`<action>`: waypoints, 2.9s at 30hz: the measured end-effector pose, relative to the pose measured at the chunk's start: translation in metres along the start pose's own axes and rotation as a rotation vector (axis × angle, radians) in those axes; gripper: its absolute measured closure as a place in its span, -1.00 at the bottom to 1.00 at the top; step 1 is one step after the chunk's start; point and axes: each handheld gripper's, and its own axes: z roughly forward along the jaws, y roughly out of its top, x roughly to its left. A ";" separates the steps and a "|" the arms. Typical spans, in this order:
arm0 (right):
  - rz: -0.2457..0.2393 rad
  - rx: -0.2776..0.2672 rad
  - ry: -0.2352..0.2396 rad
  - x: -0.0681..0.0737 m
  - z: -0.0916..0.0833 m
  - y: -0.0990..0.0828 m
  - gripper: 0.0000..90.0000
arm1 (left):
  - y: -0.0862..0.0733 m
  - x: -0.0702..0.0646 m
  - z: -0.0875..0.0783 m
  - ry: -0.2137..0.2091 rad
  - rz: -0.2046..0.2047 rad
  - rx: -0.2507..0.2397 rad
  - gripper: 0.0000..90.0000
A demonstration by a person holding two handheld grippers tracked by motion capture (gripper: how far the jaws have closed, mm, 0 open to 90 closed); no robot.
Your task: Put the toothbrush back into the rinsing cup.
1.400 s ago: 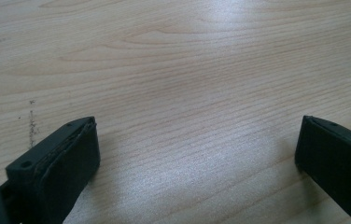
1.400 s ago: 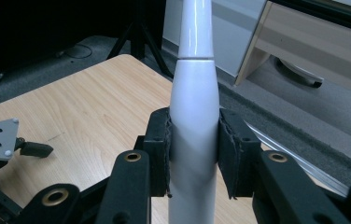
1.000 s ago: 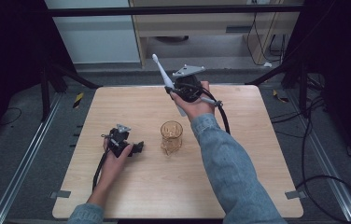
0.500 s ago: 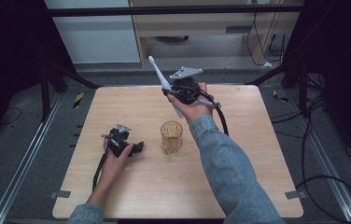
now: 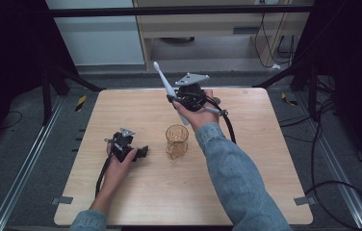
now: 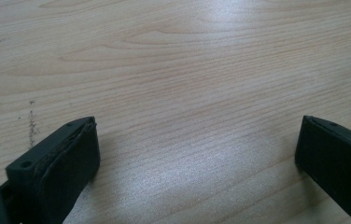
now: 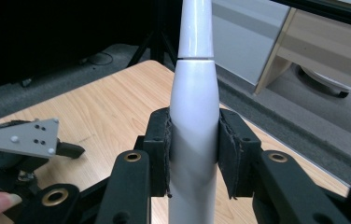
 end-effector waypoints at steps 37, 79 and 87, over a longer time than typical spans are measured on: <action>0.024 0.082 0.060 0.021 0.030 -0.042 0.48 | 0.000 0.000 0.000 0.000 -0.003 0.000 -1.00; 0.041 0.111 0.046 0.020 0.035 -0.064 0.48 | 0.000 0.000 0.000 -0.002 0.004 0.005 -1.00; 0.038 0.115 0.051 0.022 0.034 -0.068 0.48 | 0.000 0.000 0.000 -0.003 0.005 0.005 -1.00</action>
